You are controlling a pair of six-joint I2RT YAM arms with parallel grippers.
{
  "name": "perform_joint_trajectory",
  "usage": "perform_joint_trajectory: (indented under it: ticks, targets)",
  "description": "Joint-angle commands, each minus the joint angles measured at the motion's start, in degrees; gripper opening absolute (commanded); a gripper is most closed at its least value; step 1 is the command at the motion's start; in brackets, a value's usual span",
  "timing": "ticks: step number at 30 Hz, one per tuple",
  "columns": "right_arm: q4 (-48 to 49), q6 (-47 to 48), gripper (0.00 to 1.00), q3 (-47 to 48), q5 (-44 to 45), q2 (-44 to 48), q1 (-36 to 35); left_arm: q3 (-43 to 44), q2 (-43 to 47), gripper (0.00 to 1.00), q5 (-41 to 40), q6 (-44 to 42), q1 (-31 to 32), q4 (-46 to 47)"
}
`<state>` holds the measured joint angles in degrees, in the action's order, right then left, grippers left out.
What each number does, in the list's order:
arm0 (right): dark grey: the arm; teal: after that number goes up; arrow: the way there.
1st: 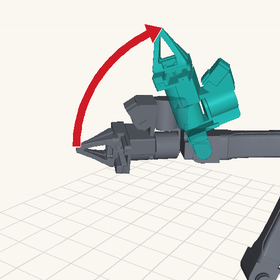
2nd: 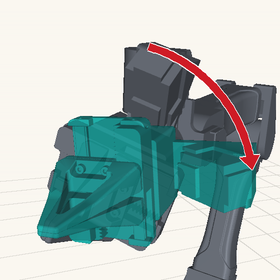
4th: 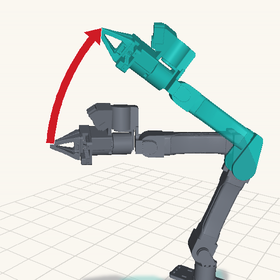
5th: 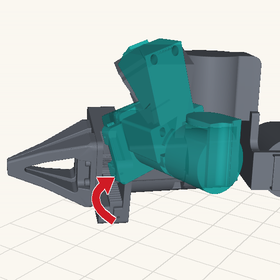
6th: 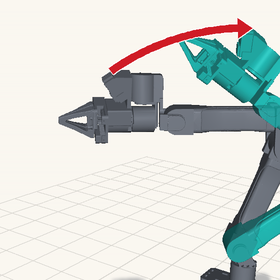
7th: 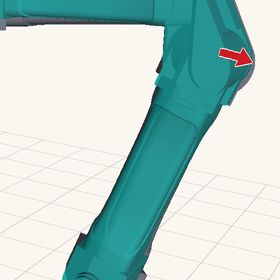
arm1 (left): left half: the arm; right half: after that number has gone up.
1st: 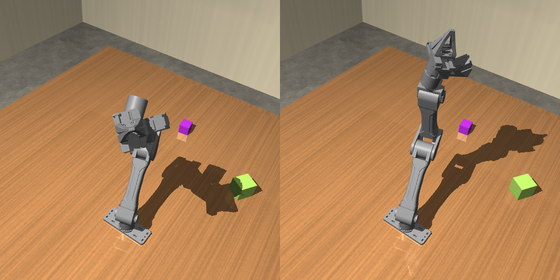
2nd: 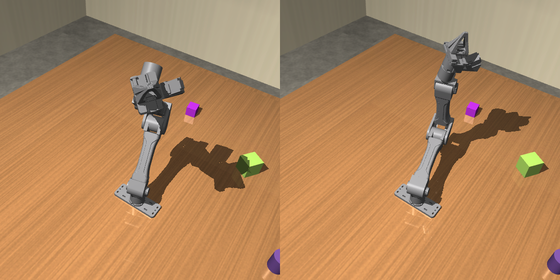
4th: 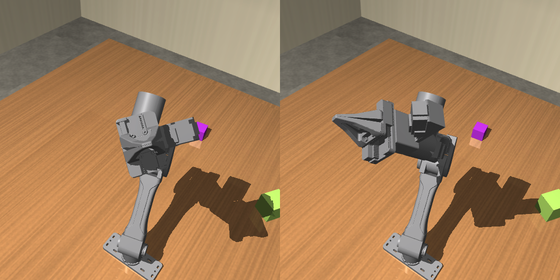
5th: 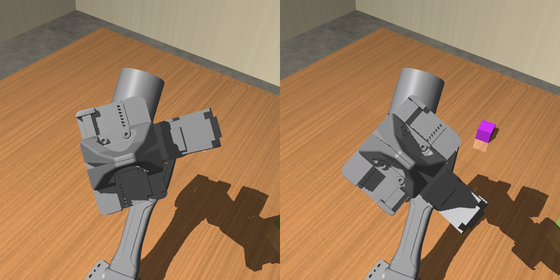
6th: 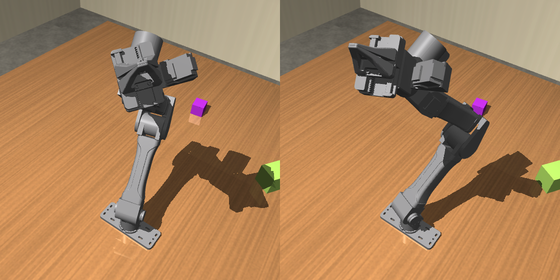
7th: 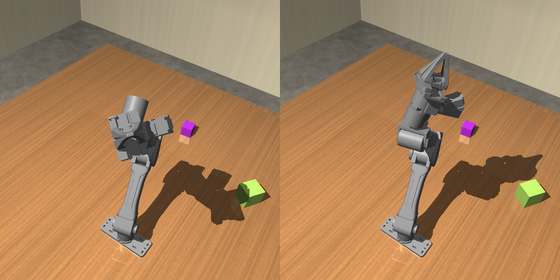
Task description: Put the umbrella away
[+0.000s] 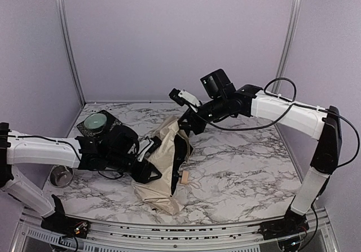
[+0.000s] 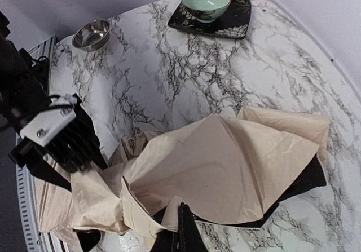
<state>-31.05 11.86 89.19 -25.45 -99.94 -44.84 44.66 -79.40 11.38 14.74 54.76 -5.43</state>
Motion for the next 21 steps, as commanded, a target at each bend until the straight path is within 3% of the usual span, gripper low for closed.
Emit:
perform_joint_trajectory:
  ticks: [1,11,16,21]
  targets:
    - [-13.3,-0.6,0.00,9.3,9.2,1.4,-0.6,9.9,-10.4,0.47,-2.3,-4.5,-0.8,0.5]
    - [-27.0,-1.6,0.00,23.7,17.9,0.0,-1.2,28.8,-27.1,0.41,-5.0,-6.1,-10.3,3.5]
    - [-26.6,-2.5,0.00,25.0,11.8,0.0,-3.7,35.8,-30.8,0.41,-3.3,-8.4,-12.3,5.8]
    - [-19.3,-1.6,0.00,14.0,1.0,1.0,-14.9,32.3,-29.5,0.48,-3.1,-9.3,-13.6,10.3]
